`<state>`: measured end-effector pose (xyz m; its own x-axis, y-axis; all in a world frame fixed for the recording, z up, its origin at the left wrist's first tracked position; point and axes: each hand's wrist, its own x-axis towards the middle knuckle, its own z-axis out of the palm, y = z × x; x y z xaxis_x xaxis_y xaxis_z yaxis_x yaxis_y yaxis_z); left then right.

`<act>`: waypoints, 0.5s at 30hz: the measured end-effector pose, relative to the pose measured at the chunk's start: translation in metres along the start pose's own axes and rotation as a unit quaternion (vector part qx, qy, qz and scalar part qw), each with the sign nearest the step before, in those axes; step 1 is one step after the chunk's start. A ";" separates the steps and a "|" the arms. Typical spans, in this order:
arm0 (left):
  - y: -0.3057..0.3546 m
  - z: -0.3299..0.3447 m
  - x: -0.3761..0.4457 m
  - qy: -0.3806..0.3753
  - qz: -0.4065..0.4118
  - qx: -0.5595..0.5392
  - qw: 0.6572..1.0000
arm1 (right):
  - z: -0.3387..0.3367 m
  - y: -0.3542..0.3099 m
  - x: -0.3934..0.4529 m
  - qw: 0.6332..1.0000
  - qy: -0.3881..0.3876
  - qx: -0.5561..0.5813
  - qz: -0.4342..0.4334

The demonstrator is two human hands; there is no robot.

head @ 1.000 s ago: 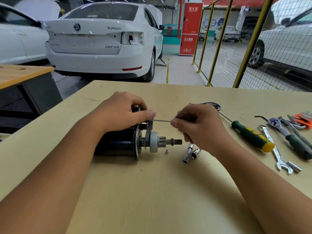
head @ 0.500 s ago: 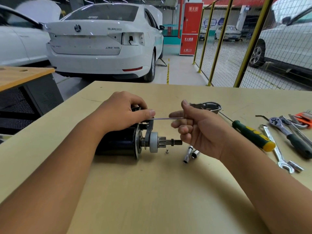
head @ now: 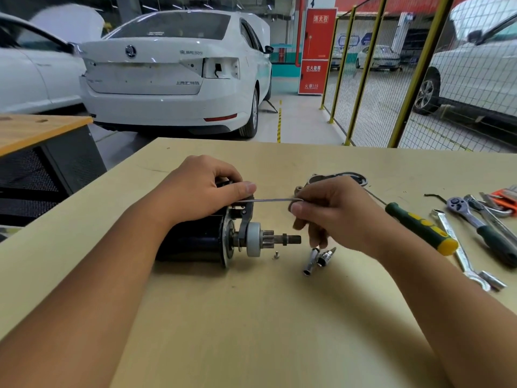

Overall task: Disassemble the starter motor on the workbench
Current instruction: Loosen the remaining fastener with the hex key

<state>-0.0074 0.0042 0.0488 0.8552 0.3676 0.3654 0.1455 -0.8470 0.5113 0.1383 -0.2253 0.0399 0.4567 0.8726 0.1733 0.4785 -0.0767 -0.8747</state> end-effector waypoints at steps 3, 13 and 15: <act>0.000 0.000 0.000 0.000 0.004 -0.005 1.000 | -0.002 0.002 0.001 0.987 0.026 -0.150 -0.051; -0.001 0.001 0.001 -0.001 0.006 -0.012 1.000 | 0.015 0.001 0.004 0.971 0.063 0.196 0.120; -0.002 0.002 0.002 0.007 0.005 -0.021 1.000 | 0.017 0.002 0.004 0.977 0.069 0.170 0.105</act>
<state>-0.0051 0.0053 0.0467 0.8499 0.3643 0.3807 0.1155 -0.8338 0.5399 0.1283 -0.2141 0.0306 0.6259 0.7798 0.0129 0.0968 -0.0612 -0.9934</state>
